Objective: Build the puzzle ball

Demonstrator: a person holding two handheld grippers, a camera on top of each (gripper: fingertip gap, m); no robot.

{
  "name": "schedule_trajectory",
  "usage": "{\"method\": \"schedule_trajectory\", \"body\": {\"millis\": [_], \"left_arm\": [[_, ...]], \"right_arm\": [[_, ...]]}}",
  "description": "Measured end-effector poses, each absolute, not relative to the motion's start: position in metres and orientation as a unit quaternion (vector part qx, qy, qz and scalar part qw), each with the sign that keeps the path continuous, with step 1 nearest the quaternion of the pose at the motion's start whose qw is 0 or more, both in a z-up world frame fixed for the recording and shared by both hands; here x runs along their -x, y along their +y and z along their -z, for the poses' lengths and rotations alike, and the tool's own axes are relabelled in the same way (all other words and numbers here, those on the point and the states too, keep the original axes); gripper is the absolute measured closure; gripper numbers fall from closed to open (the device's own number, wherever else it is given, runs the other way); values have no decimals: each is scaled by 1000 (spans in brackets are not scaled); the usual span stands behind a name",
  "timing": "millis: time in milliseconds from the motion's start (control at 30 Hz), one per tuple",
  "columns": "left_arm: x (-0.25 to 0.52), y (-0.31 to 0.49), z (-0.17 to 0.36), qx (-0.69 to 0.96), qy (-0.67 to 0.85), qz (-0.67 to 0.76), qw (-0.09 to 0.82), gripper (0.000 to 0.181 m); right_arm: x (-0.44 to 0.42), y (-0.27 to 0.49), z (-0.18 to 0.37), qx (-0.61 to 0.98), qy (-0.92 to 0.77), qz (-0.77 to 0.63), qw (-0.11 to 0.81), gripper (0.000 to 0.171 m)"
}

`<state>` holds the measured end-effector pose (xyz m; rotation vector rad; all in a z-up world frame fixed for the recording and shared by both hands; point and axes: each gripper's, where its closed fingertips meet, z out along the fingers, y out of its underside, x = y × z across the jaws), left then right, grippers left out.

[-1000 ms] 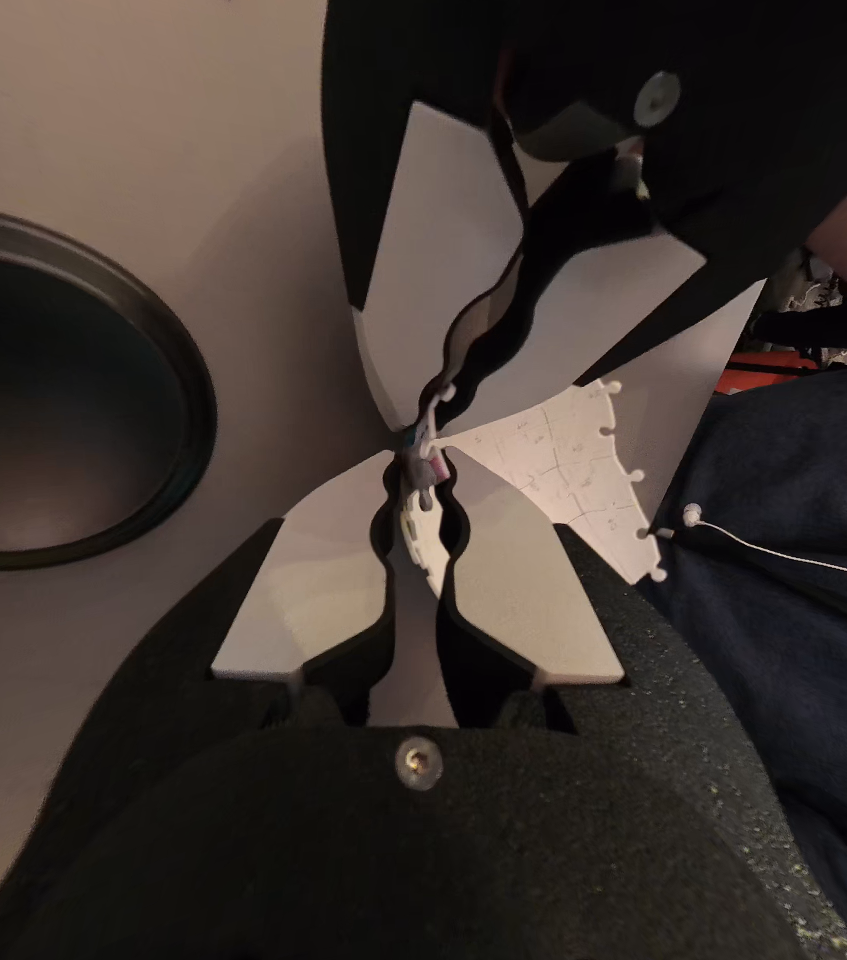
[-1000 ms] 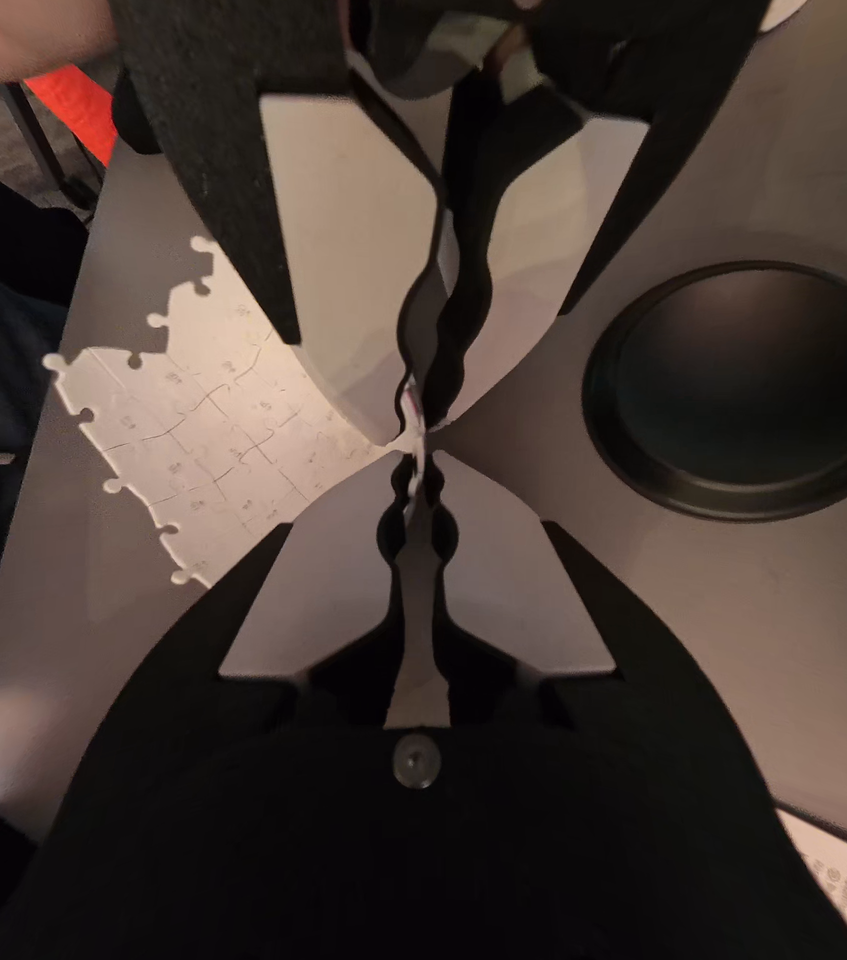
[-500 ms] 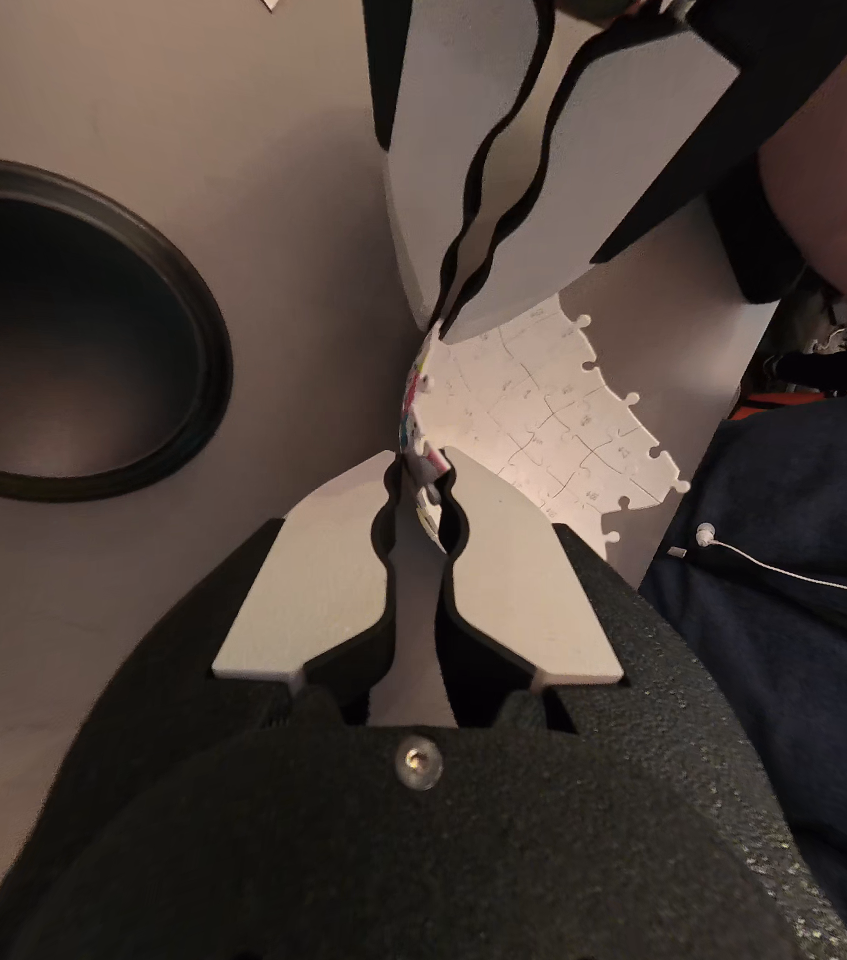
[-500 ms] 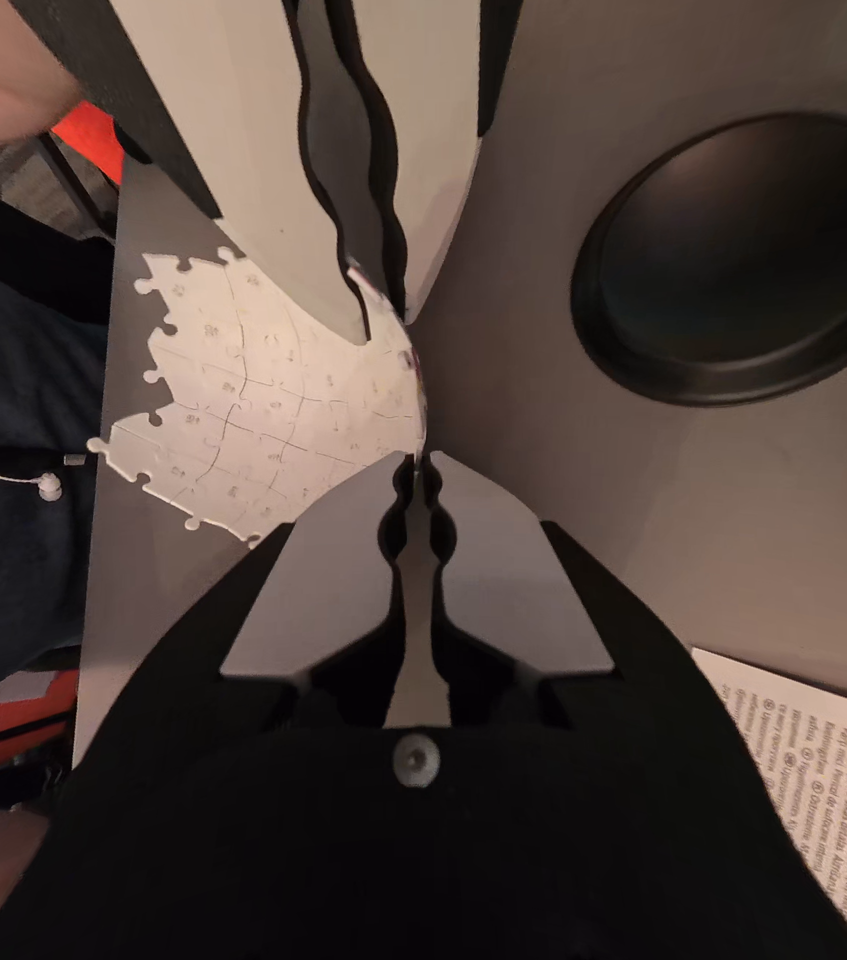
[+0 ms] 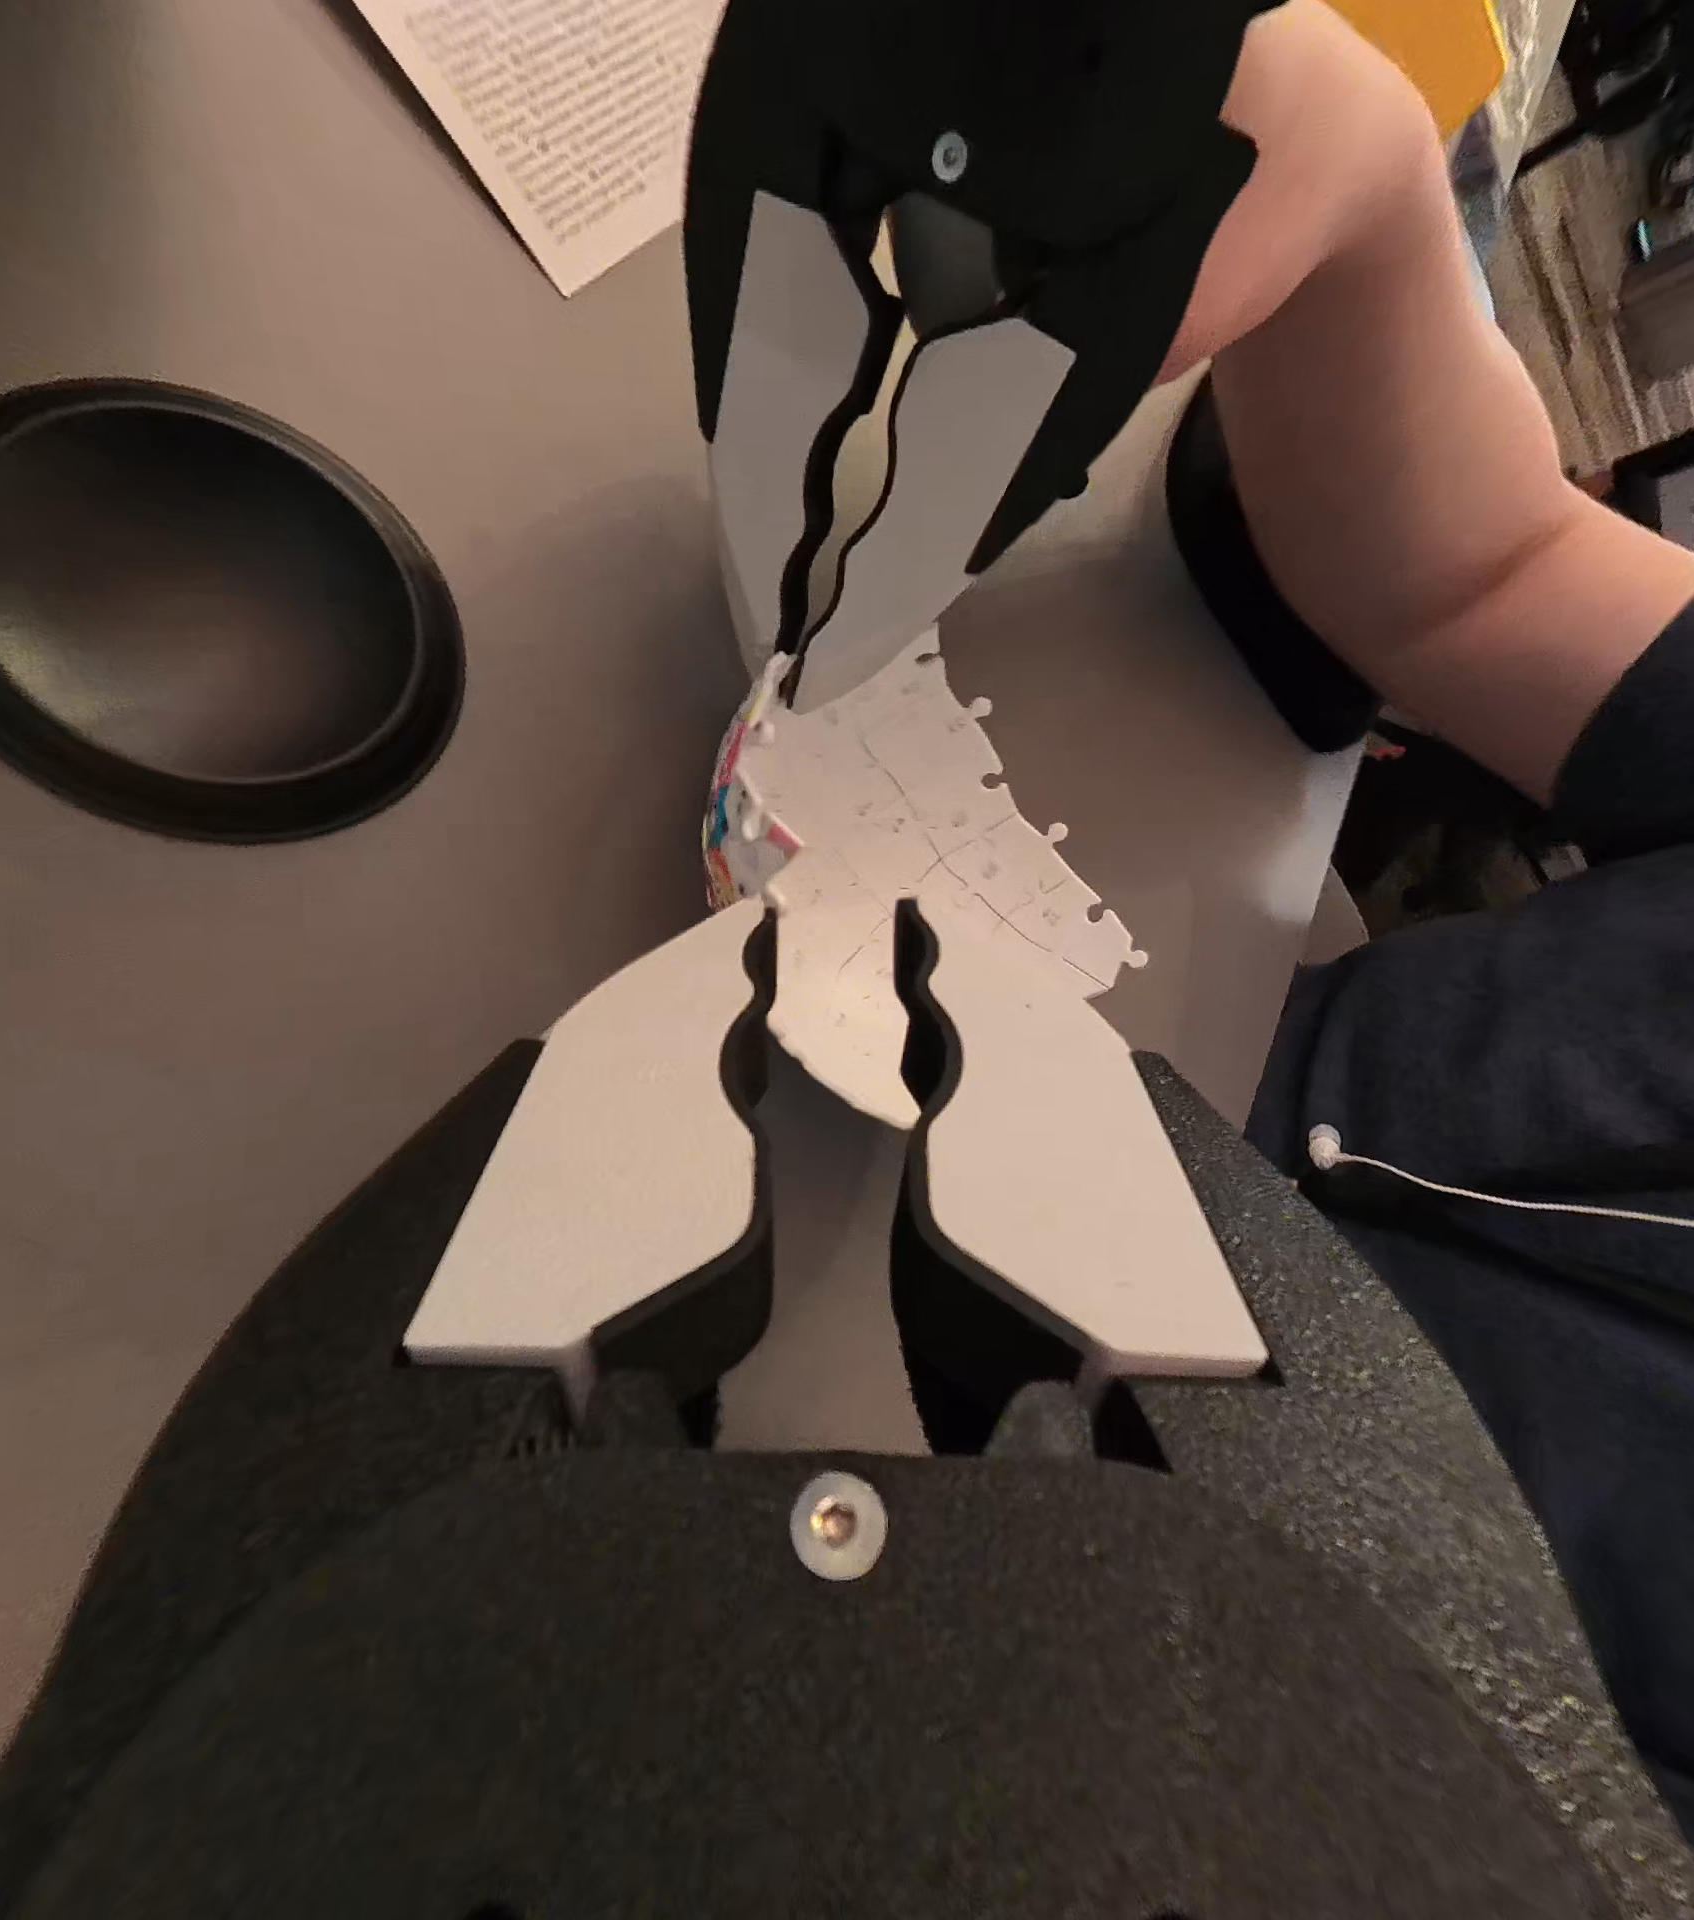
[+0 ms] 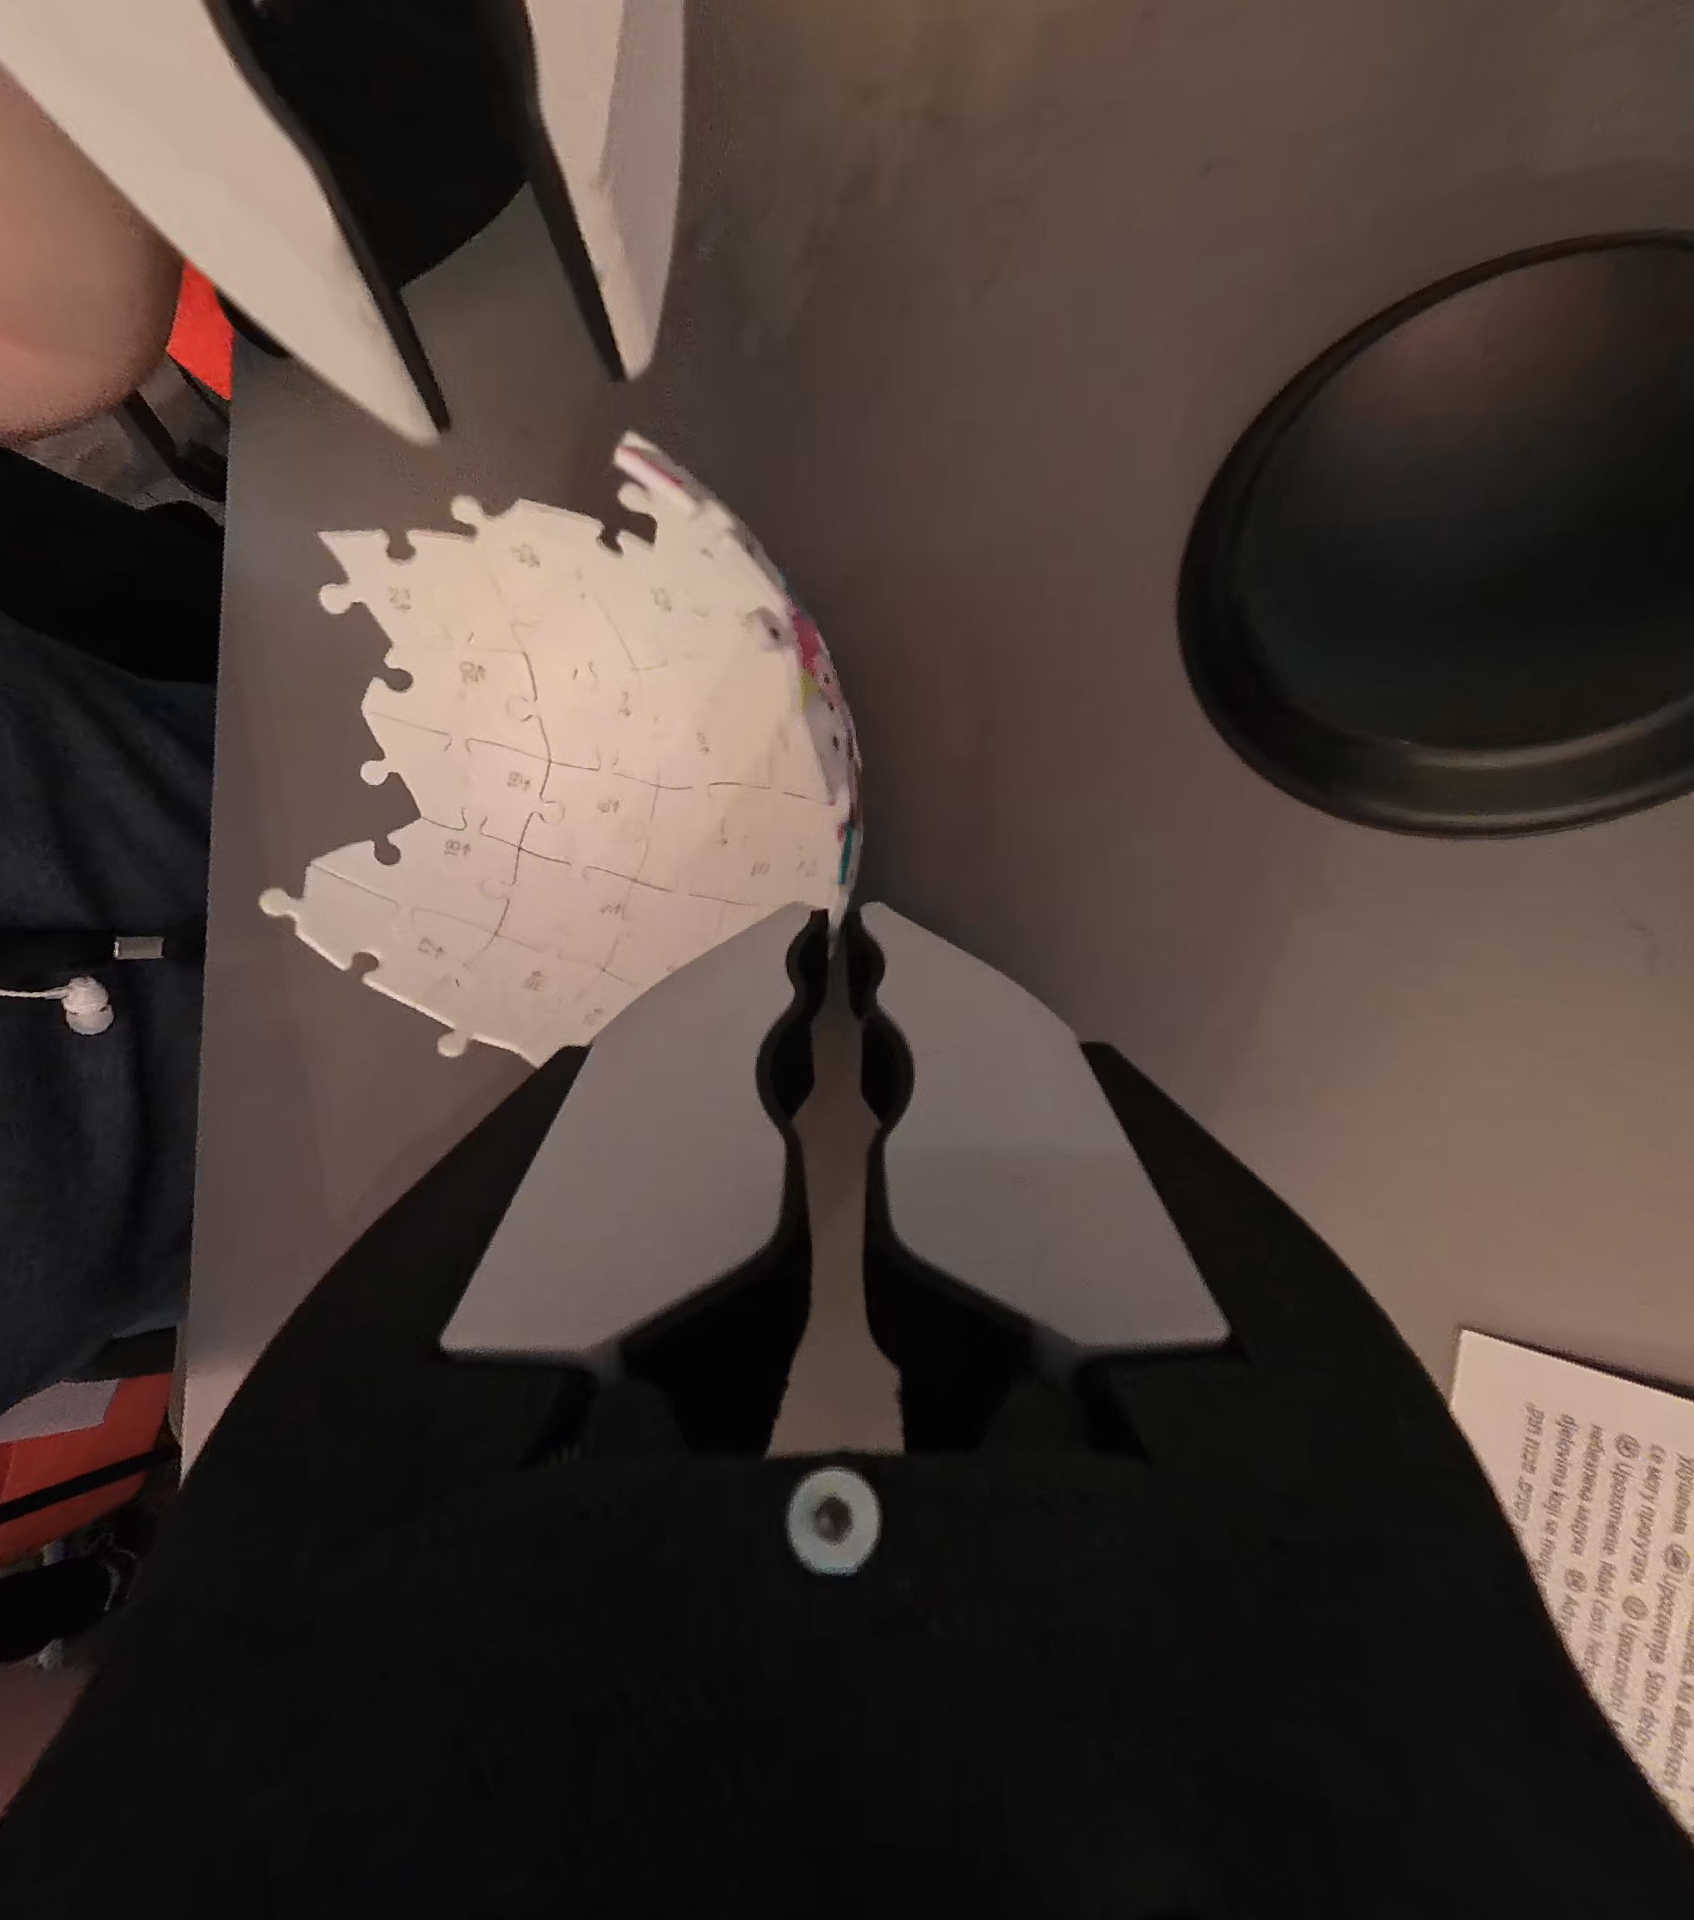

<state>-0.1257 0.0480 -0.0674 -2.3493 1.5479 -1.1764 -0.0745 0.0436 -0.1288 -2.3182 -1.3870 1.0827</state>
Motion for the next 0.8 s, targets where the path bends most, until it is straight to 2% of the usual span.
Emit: {"method": "schedule_trajectory", "body": {"millis": [300, 467, 800], "left_arm": [[152, 40, 97, 797, 460, 383, 77, 159], [157, 28, 104, 797, 438, 410, 74, 159], [171, 10, 98, 786, 420, 442, 98, 160]], "right_arm": [[76, 41, 125, 790, -474, -367, 125, 165], [76, 40, 124, 793, -472, -362, 133, 157], [56, 43, 96, 801, -451, -350, 182, 149]]}}
